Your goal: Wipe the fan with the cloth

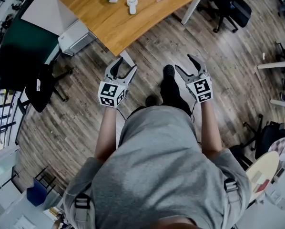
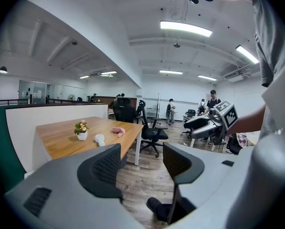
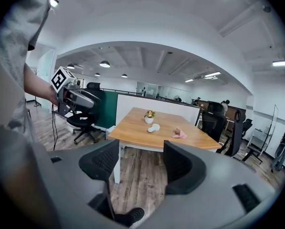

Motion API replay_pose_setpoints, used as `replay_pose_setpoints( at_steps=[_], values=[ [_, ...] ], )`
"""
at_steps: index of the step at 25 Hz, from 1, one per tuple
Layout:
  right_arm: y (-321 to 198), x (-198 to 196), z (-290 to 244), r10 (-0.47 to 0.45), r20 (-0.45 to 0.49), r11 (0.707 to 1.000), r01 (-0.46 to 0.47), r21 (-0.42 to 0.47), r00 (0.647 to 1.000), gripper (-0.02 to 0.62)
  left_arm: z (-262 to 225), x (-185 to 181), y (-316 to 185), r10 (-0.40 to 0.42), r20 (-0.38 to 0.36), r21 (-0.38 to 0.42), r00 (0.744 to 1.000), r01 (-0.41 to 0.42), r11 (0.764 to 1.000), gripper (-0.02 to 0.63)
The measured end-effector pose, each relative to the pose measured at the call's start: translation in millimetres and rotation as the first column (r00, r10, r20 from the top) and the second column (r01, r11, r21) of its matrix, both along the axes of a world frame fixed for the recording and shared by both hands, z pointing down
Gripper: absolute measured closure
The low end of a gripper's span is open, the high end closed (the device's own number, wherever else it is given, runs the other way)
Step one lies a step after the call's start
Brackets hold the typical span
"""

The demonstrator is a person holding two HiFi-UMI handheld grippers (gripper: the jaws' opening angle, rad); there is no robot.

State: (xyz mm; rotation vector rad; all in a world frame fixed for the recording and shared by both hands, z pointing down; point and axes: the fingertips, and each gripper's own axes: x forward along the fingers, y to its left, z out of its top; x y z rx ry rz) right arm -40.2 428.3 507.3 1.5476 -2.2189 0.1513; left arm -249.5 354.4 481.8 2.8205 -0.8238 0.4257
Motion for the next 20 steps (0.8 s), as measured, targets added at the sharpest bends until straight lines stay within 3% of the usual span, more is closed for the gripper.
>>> replay_pose_setpoints(
  at_steps=[20],
  values=[
    [-135.0, 84.6, -9.5, -0.074, -0.001, 0.997, 0.074, 0.003, 0.997, 0.304, -6.7, 70.7, -117.4, -0.100, 0.002, -0.026, 0.995, 0.100, 0.995, 0.331]
  ],
)
